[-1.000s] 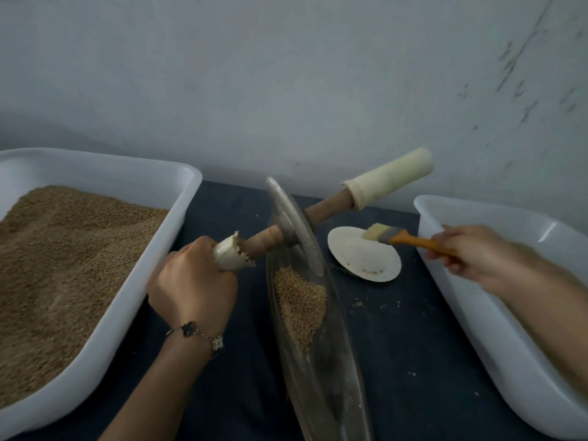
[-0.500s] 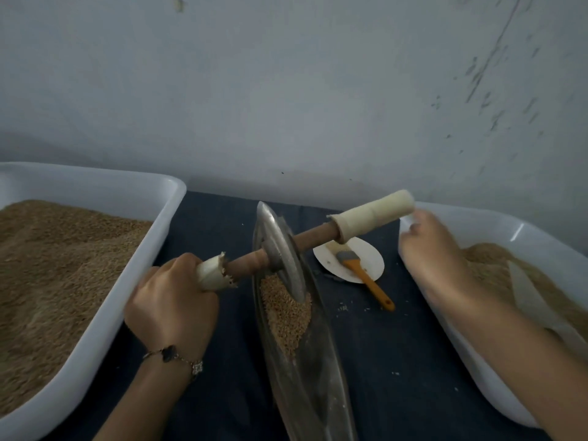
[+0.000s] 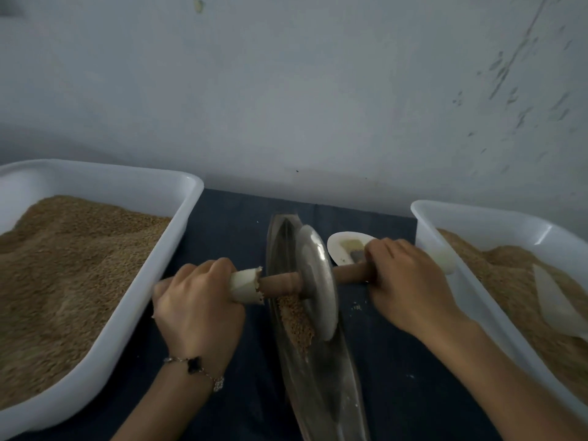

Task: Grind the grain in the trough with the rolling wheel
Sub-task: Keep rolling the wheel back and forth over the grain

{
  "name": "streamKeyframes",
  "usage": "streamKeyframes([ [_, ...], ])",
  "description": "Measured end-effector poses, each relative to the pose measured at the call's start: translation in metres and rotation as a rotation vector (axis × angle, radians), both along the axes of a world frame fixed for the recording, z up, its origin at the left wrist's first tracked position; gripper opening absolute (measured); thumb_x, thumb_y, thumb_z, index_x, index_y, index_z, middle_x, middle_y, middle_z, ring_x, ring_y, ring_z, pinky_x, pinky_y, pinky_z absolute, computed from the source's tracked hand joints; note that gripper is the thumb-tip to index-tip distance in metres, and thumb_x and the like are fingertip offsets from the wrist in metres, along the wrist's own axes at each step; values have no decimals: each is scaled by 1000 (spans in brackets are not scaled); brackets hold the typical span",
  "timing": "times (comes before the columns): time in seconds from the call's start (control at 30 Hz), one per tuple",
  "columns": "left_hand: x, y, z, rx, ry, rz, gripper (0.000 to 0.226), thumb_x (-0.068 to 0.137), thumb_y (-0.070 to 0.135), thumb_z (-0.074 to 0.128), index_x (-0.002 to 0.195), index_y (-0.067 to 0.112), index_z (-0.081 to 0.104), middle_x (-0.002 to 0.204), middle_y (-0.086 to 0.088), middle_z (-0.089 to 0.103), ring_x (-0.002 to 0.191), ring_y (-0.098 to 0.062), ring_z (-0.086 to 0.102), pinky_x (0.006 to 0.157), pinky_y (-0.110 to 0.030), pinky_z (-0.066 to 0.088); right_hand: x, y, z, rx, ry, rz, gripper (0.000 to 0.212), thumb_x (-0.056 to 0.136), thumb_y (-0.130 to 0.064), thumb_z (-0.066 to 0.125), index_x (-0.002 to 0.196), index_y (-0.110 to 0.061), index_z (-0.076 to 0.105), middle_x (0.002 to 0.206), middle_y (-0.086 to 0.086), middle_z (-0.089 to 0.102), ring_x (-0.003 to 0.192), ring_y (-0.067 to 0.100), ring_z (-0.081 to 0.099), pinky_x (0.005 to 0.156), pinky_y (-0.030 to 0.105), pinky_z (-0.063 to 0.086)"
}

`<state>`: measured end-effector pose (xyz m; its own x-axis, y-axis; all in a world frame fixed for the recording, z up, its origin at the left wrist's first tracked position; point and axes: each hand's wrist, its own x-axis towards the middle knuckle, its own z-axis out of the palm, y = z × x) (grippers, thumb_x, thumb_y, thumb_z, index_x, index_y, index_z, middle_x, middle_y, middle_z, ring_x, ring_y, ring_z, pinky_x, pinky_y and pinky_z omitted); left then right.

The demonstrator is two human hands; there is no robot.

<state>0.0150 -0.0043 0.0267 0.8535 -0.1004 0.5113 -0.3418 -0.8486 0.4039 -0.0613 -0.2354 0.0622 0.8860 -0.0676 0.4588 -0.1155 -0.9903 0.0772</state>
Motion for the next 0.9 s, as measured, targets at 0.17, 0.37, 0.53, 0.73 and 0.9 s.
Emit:
streamKeyframes([
  [0.17,7,5,-6,76,1,-66,30,59,4,72,57,25,51,50,12,43,55,-13,40,62,-28,23,11,-1,-15,-25,166,-15,30,69,-20,65,83,-27,39,77,-11,42,66,14,34,60,28,24],
  [0.37,48,3,-7,214,194,-2,16,75,30,62,65,27,50,58,10,51,55,-4,44,50,-22,32,77,-15,-8,36,308,2,13,70,-34,52,68,-30,40,67,-11,46,57,8,37,48,27,19],
  [0.53,73,-9,7,269,350,-23,13,78,38,58,72,28,55,66,10,56,61,-8,50,51,-23,31,111,-22,-1,24,458,-32,9,68,-33,50,71,-27,56,72,-5,57,65,15,51,50,27,26],
  [0.73,31,-1,-6,163,-134,-85,25,64,10,73,57,17,50,53,4,48,52,-20,46,61,-31,33,45,-4,-26,95,145,-49,22,71,-27,56,67,-26,35,73,-5,51,67,20,47,52,29,24],
  [0.9,-24,15,-31,95,-350,39,6,71,12,57,65,12,56,59,-4,52,61,-31,53,63,-38,28,-22,24,-36,14,-294,43,18,59,-10,67,68,-15,52,61,1,55,54,21,51,53,29,35],
])
